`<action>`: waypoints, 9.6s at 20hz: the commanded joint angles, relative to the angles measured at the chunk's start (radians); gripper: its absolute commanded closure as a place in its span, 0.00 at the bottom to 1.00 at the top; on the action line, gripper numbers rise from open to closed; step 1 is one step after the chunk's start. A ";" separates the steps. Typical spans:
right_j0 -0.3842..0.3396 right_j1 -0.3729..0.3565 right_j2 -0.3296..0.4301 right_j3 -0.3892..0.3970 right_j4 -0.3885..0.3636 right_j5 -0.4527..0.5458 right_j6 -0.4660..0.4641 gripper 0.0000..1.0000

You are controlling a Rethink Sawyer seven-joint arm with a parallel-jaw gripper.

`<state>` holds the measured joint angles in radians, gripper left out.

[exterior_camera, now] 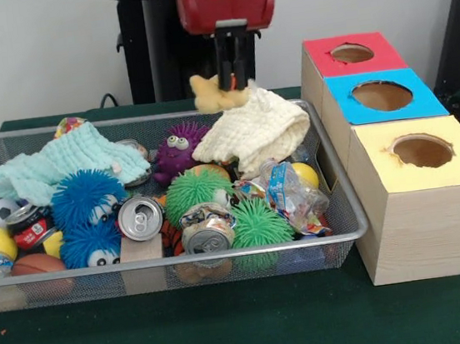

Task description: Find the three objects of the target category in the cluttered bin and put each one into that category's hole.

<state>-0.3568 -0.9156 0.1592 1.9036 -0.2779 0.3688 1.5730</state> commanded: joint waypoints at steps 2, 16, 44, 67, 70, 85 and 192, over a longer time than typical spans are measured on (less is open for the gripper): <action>0.128 -0.083 -0.035 0.110 0.086 0.179 0.218 1.00; 0.358 -0.097 -0.202 0.243 0.231 0.074 0.396 1.00; 0.558 0.096 -0.219 0.366 0.409 -0.270 0.592 1.00; 0.657 0.102 -0.284 0.300 0.497 -0.294 0.517 0.00; 0.667 0.062 -0.301 0.285 0.494 -0.251 0.497 0.00; 0.710 -0.065 -0.398 0.156 0.438 -0.039 0.423 0.00; 0.320 0.177 -0.291 -0.146 0.028 -0.166 0.326 0.00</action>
<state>-0.0243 -0.7902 -0.2429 1.7655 -0.2003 0.1803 1.8778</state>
